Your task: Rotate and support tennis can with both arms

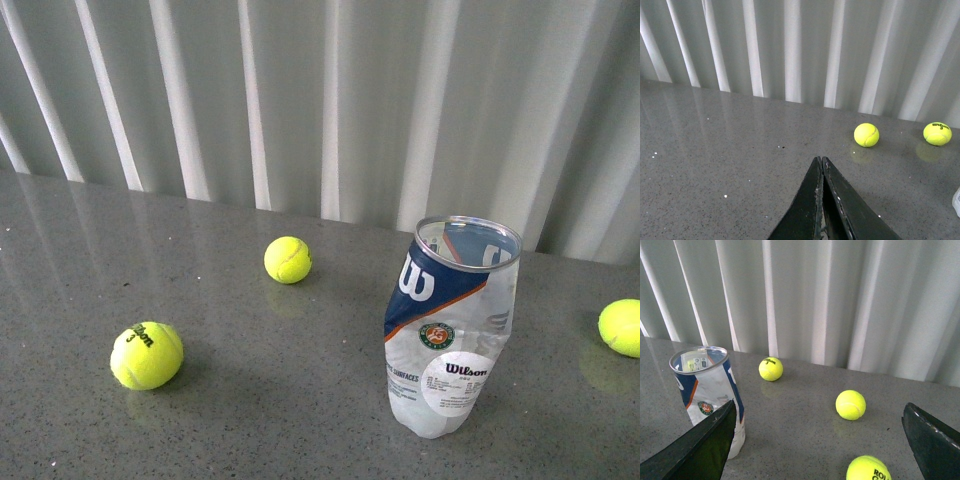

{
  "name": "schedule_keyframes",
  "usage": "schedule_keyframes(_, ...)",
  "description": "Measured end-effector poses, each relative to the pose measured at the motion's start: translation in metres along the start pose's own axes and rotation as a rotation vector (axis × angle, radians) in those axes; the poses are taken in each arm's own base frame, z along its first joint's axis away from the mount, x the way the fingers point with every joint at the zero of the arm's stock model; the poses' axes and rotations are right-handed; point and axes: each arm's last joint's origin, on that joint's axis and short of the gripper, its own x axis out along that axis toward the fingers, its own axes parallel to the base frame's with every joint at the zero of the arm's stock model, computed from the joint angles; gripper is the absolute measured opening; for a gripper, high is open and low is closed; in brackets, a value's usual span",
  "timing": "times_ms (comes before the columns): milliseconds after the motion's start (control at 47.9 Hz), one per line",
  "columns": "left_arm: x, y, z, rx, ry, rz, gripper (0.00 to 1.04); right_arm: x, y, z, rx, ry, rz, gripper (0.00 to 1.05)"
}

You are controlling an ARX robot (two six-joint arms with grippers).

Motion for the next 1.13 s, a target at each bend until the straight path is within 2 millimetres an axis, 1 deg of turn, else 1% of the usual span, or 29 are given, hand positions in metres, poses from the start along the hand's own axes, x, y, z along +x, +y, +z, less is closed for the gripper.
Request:
schedule_keyframes(209,-0.003,0.000,0.000,0.000,0.000,0.000,0.04,0.000,0.000,0.000,0.000,0.000,0.000,0.98)
schedule_keyframes(313,-0.011,0.000,-0.005,0.000,0.036,0.000,0.04,0.000,0.000,0.000,0.000,0.000,0.000,0.98)
schedule_keyframes(376,-0.014,0.000,-0.003,0.000,0.010,0.000,0.04,0.000,0.000,0.000,0.000,0.000,0.000,0.98)
schedule_keyframes(543,-0.014,0.000,-0.003,0.000,0.006,0.000,0.04,0.000,0.000,0.000,0.000,0.000,0.000,0.98)
schedule_keyframes(564,-0.014,0.000,-0.003,-0.003,0.006,0.000,0.06,0.000,0.000,0.000,0.000,0.000,0.000,0.98)
schedule_keyframes(793,-0.014,0.000,-0.003,-0.003,0.006,0.000,0.59,0.000,0.000,0.000,0.000,0.000,0.000,0.98)
schedule_keyframes(939,-0.014,0.000,-0.003,-0.003,0.007,0.000,0.85,0.000,0.000,0.000,0.000,0.000,0.000,0.98)
schedule_keyframes(981,-0.014,0.000,-0.003,-0.003,0.006,0.000,0.95,0.000,0.000,0.000,0.000,0.000,0.000,0.98)
schedule_keyframes(1002,-0.014,0.000,-0.003,-0.003,0.006,0.000,0.98,0.000,0.000,0.000,0.000,0.000,0.000,0.98)
schedule_keyframes(1023,-0.014,0.000,-0.003,-0.003,0.006,0.000,1.00,0.000,0.000,0.000,0.000,0.000,0.000,0.98)
schedule_keyframes(1086,-0.014,0.000,-0.003,-0.003,0.007,0.000,0.97,0.000,0.000,0.000,0.000,0.000,0.000,0.98)
schedule_keyframes(1127,-0.014,0.000,-0.003,-0.003,0.007,0.000,0.98,0.000,0.000,0.000,0.000,0.000,0.000,0.98)
